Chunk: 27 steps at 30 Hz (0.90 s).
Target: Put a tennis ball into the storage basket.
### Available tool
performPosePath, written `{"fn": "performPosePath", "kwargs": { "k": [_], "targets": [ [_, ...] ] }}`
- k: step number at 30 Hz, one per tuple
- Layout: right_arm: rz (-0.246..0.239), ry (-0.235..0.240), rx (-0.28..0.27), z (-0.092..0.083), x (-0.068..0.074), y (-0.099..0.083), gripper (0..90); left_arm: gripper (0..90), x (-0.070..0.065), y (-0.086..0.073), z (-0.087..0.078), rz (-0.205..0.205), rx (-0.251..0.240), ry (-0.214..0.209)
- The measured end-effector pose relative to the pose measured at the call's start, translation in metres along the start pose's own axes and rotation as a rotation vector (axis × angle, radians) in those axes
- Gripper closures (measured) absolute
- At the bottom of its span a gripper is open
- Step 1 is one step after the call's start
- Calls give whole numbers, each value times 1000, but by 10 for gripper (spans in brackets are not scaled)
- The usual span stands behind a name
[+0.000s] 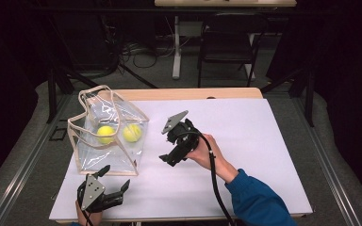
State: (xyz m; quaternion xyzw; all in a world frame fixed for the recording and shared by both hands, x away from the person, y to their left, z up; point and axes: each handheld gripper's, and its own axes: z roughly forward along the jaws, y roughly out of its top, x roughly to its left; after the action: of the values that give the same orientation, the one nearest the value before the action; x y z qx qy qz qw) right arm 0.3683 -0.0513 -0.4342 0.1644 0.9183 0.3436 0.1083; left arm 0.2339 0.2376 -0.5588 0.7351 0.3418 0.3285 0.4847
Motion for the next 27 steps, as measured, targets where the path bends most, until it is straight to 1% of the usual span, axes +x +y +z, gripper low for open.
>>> {"fn": "performPosePath", "kwargs": {
  "k": [1,6,8,13,16,19,21,27],
  "targets": [
    [6,-2,2,0,0,-2,0,159,0,0,0,-3,-1,-1],
    [-1,-11,16,-2,1,-12,0,159,0,0,0,-2,-1,0],
    [-6,-24,11,-3,3,-16,0,159,0,0,0,-2,0,-2],
    [2,-27,2,-8,3,-26,0,159,0,0,0,-6,-2,-3],
    [1,-21,-8,-10,2,-34,0,159,-1,0,0,-4,-2,-4],
    [6,-19,-12,-11,2,-41,0,159,-2,0,1,-1,-2,-9],
    [7,-23,-13,-11,1,-46,0,159,-1,0,1,-1,-1,-3],
    [32,-33,-20,-16,-1,-62,0,159,-1,0,1,0,2,-2]
  ]
}}
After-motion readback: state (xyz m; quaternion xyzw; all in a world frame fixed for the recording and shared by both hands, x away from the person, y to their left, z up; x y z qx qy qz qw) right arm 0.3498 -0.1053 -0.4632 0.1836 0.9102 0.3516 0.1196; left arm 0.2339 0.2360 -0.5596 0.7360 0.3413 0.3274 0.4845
